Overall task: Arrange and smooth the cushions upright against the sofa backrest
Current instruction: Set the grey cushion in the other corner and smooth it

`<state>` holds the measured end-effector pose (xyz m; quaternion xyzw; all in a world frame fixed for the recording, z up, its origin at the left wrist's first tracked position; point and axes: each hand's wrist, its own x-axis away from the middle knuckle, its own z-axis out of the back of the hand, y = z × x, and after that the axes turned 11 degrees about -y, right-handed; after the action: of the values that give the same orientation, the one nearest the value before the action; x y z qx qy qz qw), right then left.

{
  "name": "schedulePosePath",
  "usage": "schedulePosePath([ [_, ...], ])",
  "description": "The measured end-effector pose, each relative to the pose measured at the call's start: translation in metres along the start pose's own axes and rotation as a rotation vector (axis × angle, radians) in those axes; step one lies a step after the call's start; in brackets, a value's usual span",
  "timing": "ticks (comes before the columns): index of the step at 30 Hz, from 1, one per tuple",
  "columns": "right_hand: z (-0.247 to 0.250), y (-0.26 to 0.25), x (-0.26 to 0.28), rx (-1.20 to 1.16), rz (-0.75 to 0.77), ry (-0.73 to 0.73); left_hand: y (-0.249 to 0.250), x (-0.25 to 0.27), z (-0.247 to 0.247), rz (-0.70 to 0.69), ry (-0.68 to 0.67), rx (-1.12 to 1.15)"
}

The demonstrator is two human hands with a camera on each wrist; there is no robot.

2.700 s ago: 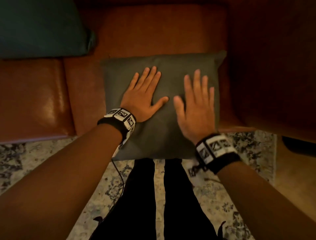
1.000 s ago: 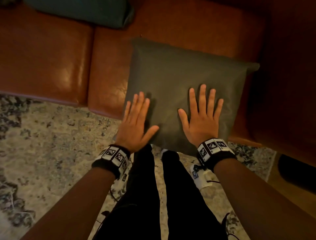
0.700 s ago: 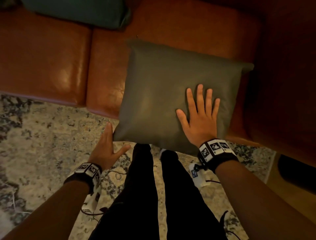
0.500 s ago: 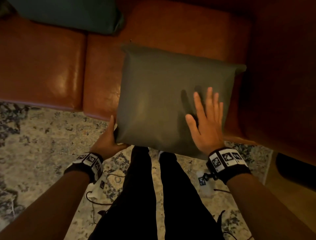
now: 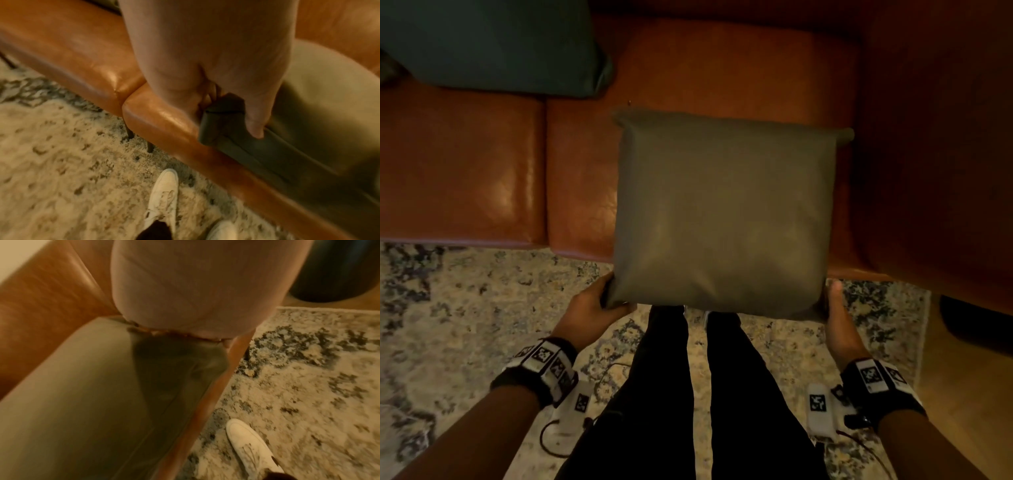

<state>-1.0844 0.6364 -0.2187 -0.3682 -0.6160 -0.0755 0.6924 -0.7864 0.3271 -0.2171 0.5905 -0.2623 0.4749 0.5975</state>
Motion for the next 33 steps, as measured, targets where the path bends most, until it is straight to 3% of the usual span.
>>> schedulePosePath([
  [3, 0.011, -0.017, 0.028, 0.007, 0.049, 0.051, 0.024, 0.024, 0.016, 0.037, -0.001, 0.278],
  [6, 0.017, -0.049, 0.062, -0.006, 0.152, 0.075, 0.052, 0.048, 0.039, -0.003, -0.026, 0.256],
  [10, 0.025, -0.090, 0.093, -0.036, 0.312, 0.147, 0.100, 0.086, 0.075, -0.169, 0.044, 0.196],
  [14, 0.022, -0.139, 0.097, -0.401, 0.560, 0.154, 0.162, 0.112, 0.113, -0.427, 0.222, 0.266],
  [16, 0.017, -0.168, 0.088, -0.524, 0.634, 0.108, 0.185, 0.100, 0.131, -0.521, 0.292, 0.305],
  [19, 0.002, -0.201, 0.056, -0.518, 0.670, 0.103, 0.192, 0.048, 0.147, -0.584, 0.218, 0.391],
  [23, -0.018, -0.230, 0.008, -0.399, 0.647, 0.165, 0.203, -0.019, 0.138, -0.507, 0.187, 0.050],
  [25, -0.024, -0.240, -0.008, -0.277, 0.631, 0.161, 0.209, -0.045, 0.134, -0.581, 0.139, -0.053],
  [29, -0.033, -0.257, -0.024, -0.191, 0.694, 0.107, 0.223, -0.080, 0.134, -0.623, 0.119, 0.043],
  [33, -0.036, -0.273, -0.037, -0.027, 0.662, 0.164, 0.252, -0.091, 0.129, -0.605, 0.156, 0.113],
])
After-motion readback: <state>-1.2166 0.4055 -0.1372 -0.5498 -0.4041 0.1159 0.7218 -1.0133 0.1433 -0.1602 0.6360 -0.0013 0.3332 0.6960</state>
